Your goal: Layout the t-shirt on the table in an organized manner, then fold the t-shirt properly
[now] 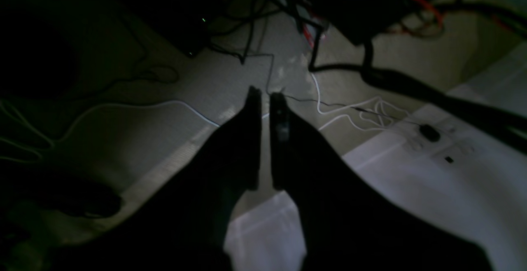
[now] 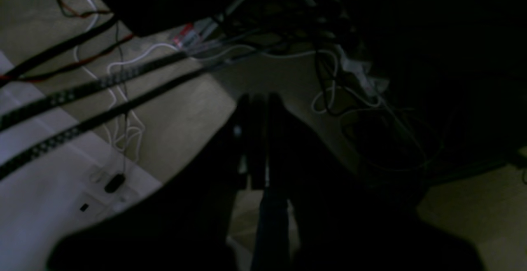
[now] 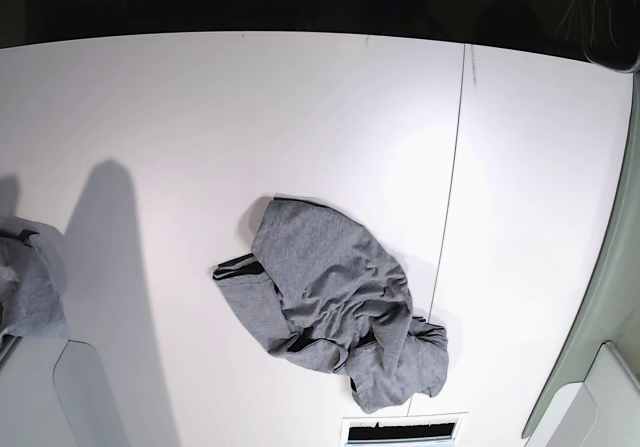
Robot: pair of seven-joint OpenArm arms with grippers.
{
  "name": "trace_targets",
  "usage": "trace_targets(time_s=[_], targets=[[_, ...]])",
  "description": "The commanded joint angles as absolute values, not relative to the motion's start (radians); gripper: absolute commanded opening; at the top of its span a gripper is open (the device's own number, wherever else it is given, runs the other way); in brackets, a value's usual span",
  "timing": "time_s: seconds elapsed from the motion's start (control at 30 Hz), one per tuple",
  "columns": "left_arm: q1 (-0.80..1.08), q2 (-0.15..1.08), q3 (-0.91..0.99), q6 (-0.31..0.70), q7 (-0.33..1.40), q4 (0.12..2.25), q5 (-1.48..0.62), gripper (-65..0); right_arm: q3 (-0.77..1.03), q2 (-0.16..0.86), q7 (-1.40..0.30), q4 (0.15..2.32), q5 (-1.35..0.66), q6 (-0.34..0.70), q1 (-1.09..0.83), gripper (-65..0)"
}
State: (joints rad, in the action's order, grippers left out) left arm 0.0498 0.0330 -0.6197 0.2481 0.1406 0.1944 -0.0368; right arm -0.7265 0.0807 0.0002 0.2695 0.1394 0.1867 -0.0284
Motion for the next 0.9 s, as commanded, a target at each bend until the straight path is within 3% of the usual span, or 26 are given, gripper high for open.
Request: trace_targets(time_s=[0.0,0.6,0.87], targets=[[0.063,0.031,-0.62,0.258,0.136,0.197,-0.036,-60.5,-0.724,0.083,0.007,0.276,0.142,0.194,-0.035,-65.0],[0.229,0.034,-0.619,0.258,0.085,0.381,-0.035,-60.5,-0.724,0.092,0.007,0.377,0.167,0.194,-0.132,-65.0],[0.311,0.09,-0.577,0.257,0.076,0.52,-0.018,-60.5,-0.724,0.168,0.008,0.563,0.226,0.194,-0.246,-65.0]])
